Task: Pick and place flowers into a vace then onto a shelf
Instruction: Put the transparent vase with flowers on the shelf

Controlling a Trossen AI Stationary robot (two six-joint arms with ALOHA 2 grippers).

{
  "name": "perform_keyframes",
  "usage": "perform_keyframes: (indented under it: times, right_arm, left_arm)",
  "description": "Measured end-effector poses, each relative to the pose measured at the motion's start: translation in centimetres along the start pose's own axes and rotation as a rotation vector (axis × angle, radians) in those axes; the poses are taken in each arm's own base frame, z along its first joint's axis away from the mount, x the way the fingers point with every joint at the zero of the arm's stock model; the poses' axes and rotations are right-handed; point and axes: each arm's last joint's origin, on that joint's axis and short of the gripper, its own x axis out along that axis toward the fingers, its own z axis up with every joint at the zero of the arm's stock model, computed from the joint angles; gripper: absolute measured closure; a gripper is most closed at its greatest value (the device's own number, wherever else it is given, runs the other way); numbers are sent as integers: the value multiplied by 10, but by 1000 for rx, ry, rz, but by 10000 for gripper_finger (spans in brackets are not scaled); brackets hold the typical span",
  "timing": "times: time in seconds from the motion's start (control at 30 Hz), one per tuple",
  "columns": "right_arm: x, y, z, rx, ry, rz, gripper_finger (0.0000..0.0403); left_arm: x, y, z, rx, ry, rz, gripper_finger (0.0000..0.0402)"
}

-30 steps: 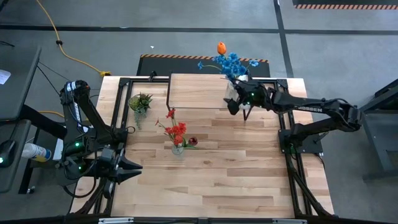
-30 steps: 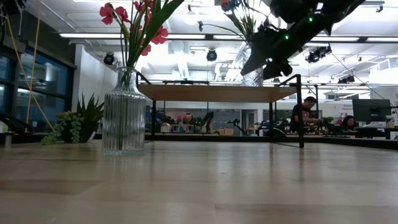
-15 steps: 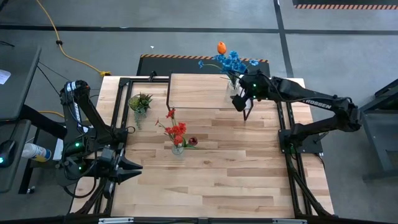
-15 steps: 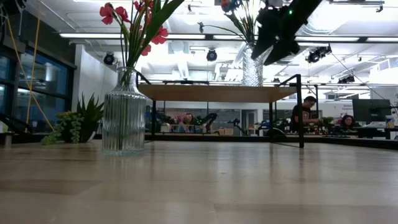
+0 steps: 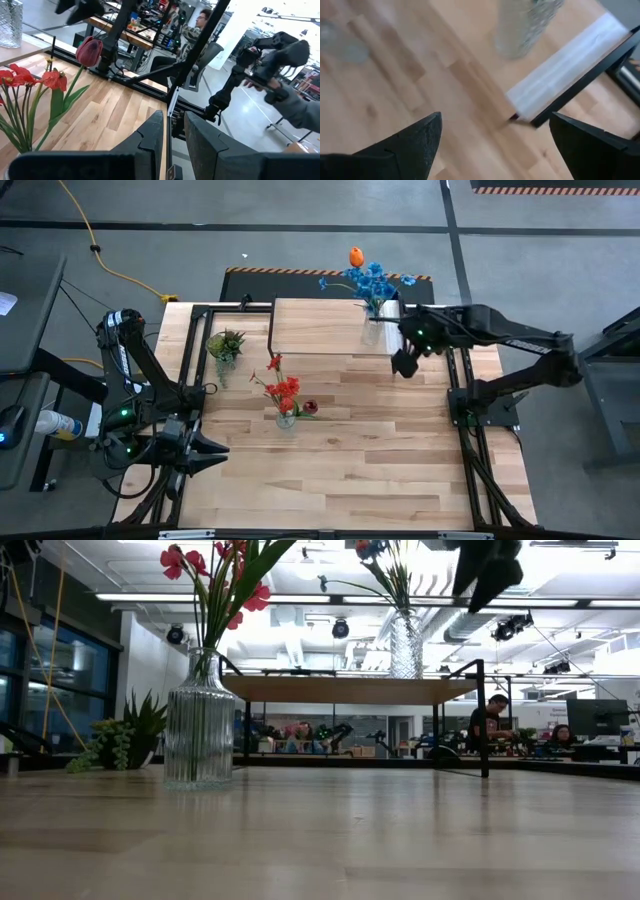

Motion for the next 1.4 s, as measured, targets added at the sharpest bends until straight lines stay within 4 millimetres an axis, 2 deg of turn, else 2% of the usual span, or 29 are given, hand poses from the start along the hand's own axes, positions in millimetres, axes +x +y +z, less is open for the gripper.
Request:
perform_keyframes:
  times: [0.3,0.57,0.83,1.13,1.4]
  right_arm:
    - [-45,31,-11,-2,-7,136,45]
    - [-73,55,-26,14,-29,256,45]
    - [-90,76,-41,39,-35,379,47]
    - [-110,102,-44,21,-224,557,49]
    - [-123,114,-49,0,-311,645,46]
  left_arm:
    - [0,-1,-1,-2,26,-31,289]
    - [2,-6,-7,2,96,-103,289]
    - [11,-16,-35,-64,159,-85,289]
    - [26,-25,-78,-86,185,-6,289]
    - [34,-28,-107,-80,202,40,289]
